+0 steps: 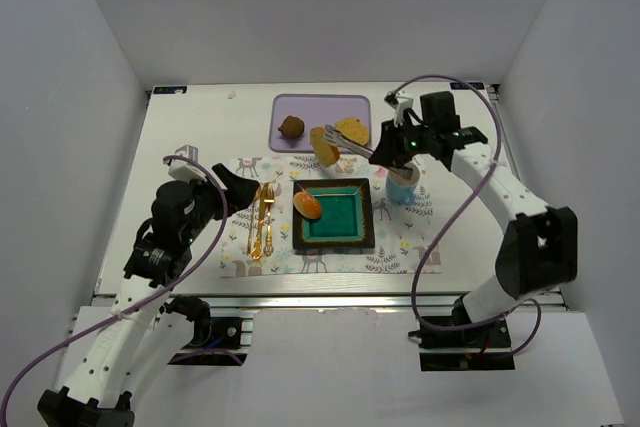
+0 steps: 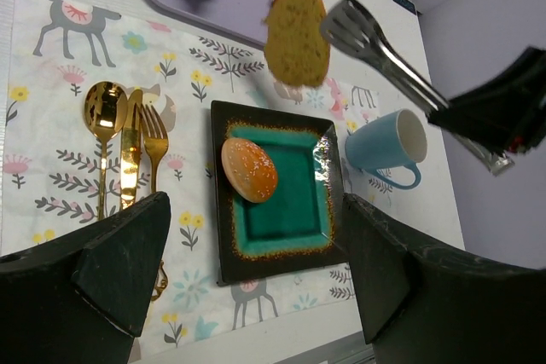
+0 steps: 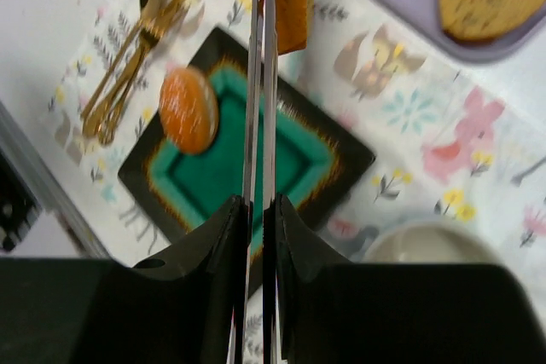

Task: Place the bread

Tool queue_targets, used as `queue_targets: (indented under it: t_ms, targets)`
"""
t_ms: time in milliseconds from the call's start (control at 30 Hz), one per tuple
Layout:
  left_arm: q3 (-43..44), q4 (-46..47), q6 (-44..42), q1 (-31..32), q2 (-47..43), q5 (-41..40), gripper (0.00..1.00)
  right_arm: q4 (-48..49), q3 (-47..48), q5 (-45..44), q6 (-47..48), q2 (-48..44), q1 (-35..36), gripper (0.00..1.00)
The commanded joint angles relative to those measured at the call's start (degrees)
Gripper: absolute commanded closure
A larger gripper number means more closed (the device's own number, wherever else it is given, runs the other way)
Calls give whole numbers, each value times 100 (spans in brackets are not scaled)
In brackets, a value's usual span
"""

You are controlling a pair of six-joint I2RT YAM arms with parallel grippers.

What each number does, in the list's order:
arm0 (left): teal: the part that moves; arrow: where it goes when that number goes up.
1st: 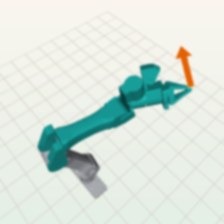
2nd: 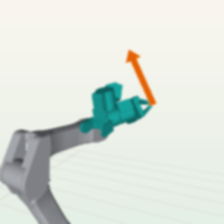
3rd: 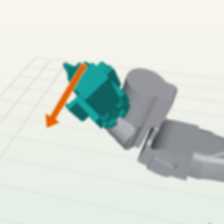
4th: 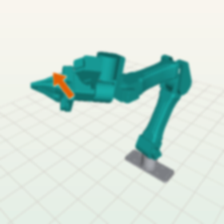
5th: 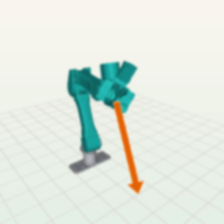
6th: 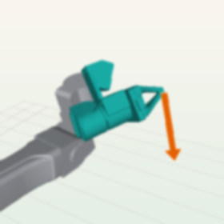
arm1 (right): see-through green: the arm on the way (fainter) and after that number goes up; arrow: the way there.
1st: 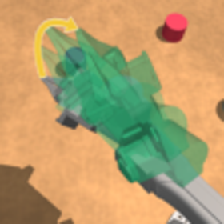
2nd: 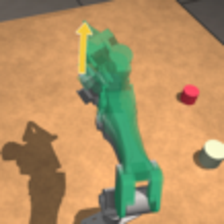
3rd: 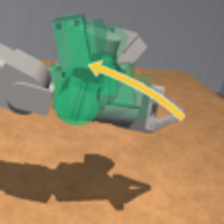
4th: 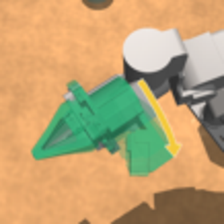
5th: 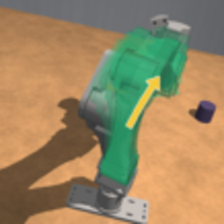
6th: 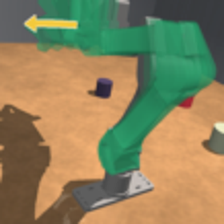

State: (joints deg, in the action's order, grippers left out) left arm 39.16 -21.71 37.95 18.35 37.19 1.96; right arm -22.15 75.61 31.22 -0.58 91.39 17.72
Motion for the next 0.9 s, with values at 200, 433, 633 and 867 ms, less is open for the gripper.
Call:
queue_targets:
  t_ms: [200,433,633,867]
  targets:
    - [-119,229,-25,-7,-10,182,9,-342,-1426,446,1104,-2055,21,88]
    - [-110,273,-43,2,78,305,9,-650,-1980,587,1060,-2249,83,86]
    - [-84,142,-60,-7,-1,288,10,-966,-1805,525,1165,-1819,100,84]
    - [-119,9,-7,-7,-212,182,10,-827,-1567,157,1288,-1738,101,56]
